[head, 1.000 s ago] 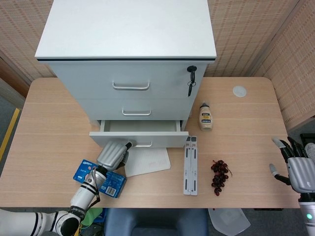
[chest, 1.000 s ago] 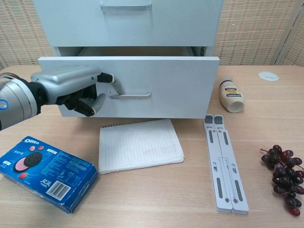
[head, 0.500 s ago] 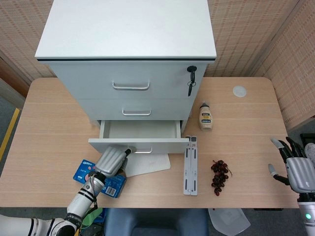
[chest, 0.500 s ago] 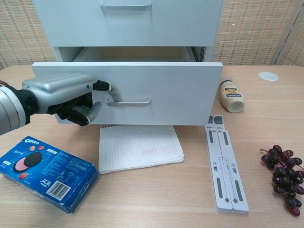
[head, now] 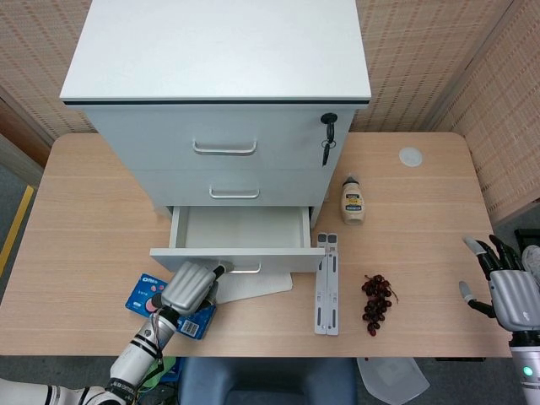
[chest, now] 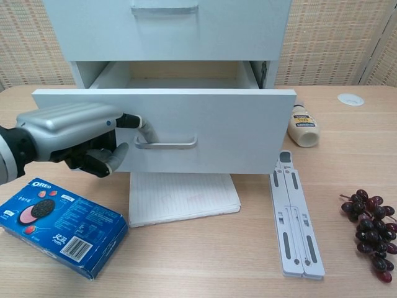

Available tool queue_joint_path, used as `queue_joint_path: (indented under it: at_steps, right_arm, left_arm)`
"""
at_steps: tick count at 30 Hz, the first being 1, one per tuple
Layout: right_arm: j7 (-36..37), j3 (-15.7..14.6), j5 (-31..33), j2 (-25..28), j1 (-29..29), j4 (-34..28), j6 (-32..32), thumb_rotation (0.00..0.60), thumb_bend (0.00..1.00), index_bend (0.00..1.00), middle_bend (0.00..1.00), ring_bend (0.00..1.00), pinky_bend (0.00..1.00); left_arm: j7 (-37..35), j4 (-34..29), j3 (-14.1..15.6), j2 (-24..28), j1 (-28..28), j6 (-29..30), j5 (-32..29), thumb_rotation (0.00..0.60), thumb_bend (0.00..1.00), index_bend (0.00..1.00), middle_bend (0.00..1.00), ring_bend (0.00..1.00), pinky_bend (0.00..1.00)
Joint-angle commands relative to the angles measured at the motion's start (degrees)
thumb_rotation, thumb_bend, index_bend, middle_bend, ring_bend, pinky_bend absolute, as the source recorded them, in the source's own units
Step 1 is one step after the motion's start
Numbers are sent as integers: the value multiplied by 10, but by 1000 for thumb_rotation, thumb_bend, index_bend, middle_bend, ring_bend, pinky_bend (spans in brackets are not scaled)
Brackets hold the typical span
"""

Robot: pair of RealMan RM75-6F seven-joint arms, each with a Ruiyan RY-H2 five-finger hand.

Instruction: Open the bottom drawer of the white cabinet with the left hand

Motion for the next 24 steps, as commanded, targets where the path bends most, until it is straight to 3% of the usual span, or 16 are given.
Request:
queue_joint_path:
  at_steps: [1, 24]
  right_arm:
    - [-1, 0, 0, 0, 0, 0, 0, 600, 336, 104, 170, 77, 103]
    - [-1, -1, 1, 0, 0, 1, -2, 600, 336, 104, 169, 77, 103]
  left_arm:
    - [3, -4, 5, 0, 3, 2, 4, 600, 704, 261, 1000, 1000, 1000]
    - [7, -54, 26, 19, 33, 19, 69, 600, 704, 264, 998, 998, 1000]
